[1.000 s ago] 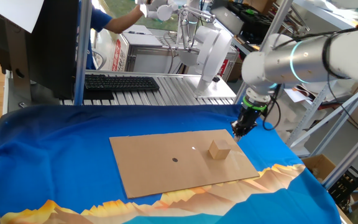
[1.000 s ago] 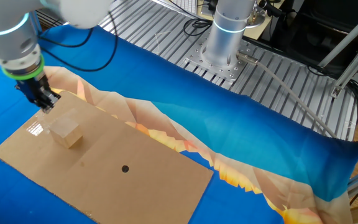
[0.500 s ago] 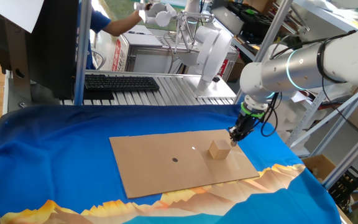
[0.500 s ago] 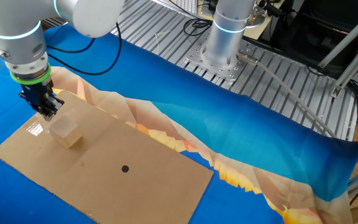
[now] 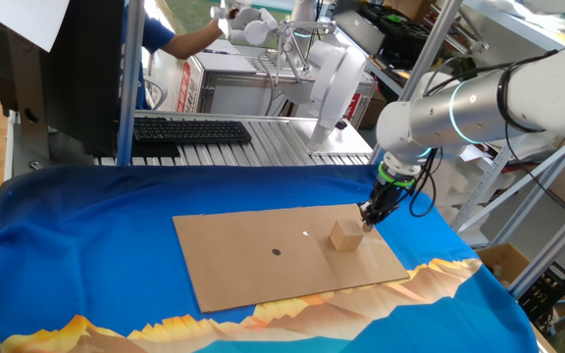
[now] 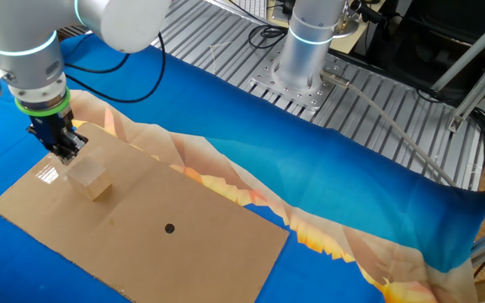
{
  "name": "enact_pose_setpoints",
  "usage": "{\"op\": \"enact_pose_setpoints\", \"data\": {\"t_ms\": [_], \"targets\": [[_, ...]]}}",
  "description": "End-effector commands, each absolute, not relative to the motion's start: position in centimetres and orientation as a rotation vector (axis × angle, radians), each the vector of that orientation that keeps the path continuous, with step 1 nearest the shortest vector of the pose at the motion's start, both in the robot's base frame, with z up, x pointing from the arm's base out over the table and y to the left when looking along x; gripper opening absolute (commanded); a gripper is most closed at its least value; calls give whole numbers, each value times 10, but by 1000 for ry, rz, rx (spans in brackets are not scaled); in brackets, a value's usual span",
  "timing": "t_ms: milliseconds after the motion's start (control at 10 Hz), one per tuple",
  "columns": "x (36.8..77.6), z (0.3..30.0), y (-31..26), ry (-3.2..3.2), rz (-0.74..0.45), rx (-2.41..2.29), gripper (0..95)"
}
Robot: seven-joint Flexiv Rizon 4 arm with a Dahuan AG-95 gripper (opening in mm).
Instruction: Use the gripper to push the small block from left to right
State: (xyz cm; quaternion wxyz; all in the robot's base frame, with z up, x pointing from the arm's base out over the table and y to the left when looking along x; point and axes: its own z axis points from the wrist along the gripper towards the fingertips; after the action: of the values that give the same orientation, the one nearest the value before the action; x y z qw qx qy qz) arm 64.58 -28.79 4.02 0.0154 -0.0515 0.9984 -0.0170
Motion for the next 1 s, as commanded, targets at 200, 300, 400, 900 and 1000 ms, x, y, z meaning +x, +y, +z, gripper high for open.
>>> {"op": "enact_pose_setpoints", "data": {"t_ms": [200, 300, 400, 900, 1000], "targets": [[648, 32, -288, 3107, -38, -156, 0], [648, 30, -287, 3108, -32, -156, 0], [648, 30, -287, 3108, -29, -155, 0], [646, 33, -287, 3106, -25, -142, 0], [645, 34, -287, 3107, -27, -139, 0]]}}
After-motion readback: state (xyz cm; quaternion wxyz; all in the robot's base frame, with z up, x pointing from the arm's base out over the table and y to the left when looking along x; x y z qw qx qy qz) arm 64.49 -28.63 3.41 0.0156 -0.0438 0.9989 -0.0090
